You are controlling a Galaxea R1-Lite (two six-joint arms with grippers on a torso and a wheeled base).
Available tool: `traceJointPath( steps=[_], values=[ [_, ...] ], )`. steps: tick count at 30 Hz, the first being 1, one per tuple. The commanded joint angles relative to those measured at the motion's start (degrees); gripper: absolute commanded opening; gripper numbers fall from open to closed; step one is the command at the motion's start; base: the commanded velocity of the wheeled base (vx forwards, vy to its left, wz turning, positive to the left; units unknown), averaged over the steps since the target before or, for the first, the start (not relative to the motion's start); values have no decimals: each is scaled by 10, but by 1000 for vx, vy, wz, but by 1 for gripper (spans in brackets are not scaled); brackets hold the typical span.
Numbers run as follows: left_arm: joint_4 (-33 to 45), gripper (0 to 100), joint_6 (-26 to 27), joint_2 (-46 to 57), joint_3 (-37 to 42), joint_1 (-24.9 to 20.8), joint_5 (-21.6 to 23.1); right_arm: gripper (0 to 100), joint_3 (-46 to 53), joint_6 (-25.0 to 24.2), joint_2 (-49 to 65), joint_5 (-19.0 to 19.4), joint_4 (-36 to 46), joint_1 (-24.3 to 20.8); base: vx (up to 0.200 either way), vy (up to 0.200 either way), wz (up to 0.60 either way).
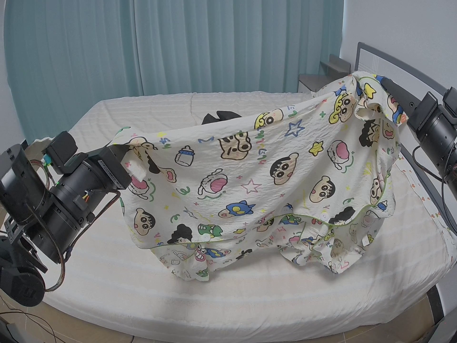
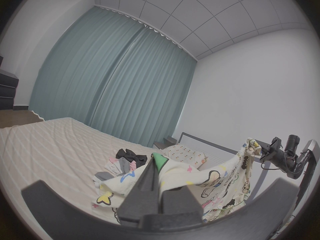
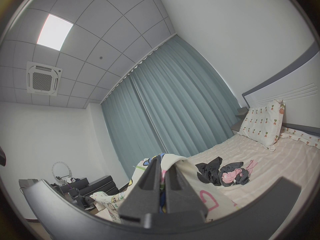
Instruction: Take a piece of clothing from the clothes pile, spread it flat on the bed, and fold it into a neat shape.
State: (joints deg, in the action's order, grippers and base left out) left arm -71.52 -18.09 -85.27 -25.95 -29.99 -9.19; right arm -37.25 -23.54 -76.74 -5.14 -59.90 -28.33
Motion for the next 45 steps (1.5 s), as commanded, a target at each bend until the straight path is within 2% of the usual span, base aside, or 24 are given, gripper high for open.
traceJointPath(
  steps=[1,20,35,41,45],
  values=[
    [0,0,-1,3,2,-13,1,0,1,0,9,0,1,2,0,-200,0],
    [0,0,1,-6,-7,-22,1,0,-1,1,8,7,14,50,0,-200,0],
    [0,0,-1,-14,-4,-24,0,0,0,1,7,7,13,53,0,-200,0],
    [0,0,-1,-9,0,-28,-1,0,6,1,10,12,13,52,0,0,0],
    [0,0,-1,-7,5,-31,-1,0,22,1,20,29,13,52,-200,0,0]
  ],
)
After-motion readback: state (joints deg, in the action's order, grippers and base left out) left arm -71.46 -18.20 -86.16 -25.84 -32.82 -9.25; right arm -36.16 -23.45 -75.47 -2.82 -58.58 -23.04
